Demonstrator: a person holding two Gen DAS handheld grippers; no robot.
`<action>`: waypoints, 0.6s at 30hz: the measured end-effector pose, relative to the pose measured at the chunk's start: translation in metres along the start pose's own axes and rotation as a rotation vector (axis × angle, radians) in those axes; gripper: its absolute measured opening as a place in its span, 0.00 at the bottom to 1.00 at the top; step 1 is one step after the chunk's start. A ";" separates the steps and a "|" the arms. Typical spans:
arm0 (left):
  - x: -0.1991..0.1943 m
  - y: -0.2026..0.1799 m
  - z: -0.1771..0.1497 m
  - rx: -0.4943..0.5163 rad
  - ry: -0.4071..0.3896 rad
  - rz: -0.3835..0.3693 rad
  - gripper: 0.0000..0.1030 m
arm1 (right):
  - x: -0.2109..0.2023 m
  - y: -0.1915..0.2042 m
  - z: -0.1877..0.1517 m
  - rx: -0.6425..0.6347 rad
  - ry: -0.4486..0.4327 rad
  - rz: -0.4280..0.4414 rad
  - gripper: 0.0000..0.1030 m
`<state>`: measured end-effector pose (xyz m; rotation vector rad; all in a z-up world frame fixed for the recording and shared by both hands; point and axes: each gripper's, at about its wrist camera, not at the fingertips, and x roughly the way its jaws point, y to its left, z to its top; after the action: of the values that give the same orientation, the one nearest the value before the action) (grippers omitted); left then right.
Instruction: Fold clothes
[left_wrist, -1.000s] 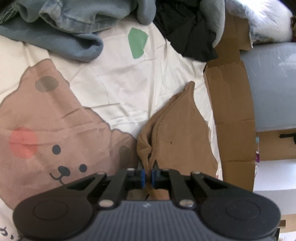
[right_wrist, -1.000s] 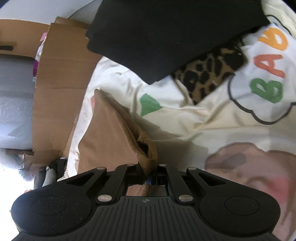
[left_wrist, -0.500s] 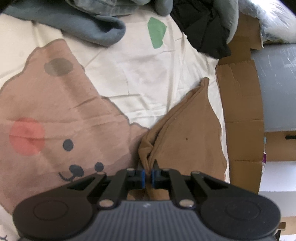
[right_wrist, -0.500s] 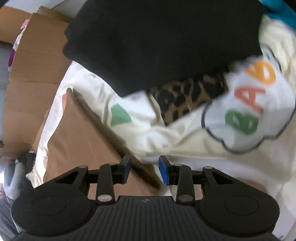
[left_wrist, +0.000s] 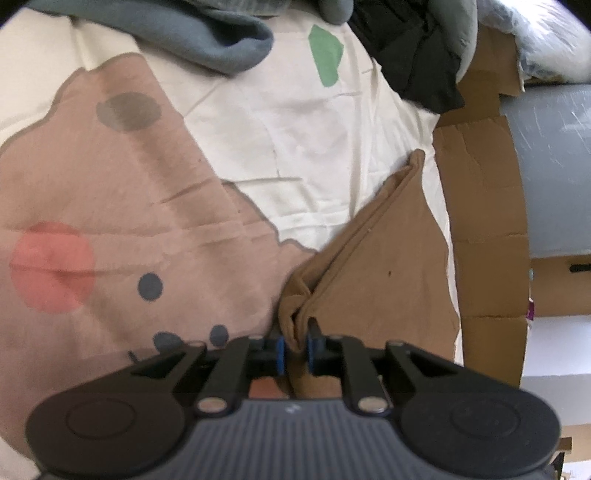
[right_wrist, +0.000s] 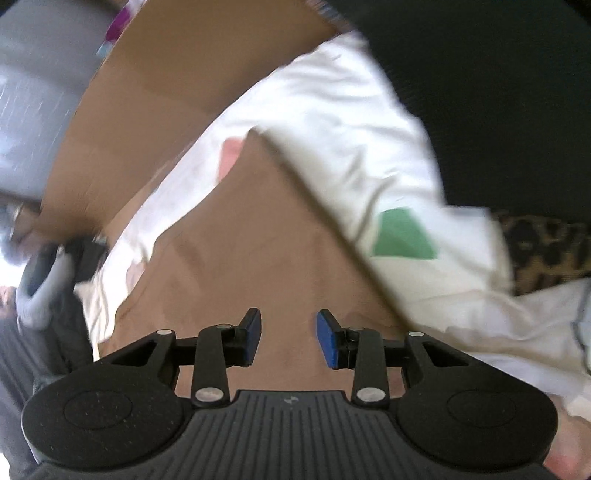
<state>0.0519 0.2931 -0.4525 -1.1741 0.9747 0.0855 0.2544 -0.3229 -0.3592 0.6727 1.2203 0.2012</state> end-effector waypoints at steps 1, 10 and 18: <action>0.000 0.001 0.001 -0.001 0.001 -0.003 0.12 | 0.006 0.005 -0.002 -0.026 0.022 0.011 0.37; 0.003 0.007 -0.004 -0.014 -0.016 -0.028 0.13 | 0.063 0.069 -0.046 -0.297 0.274 0.099 0.21; 0.004 0.008 -0.001 -0.008 -0.006 -0.030 0.12 | 0.086 0.104 -0.099 -0.460 0.402 0.117 0.07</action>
<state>0.0497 0.2943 -0.4605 -1.1947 0.9519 0.0692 0.2162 -0.1625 -0.3862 0.3049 1.4510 0.7185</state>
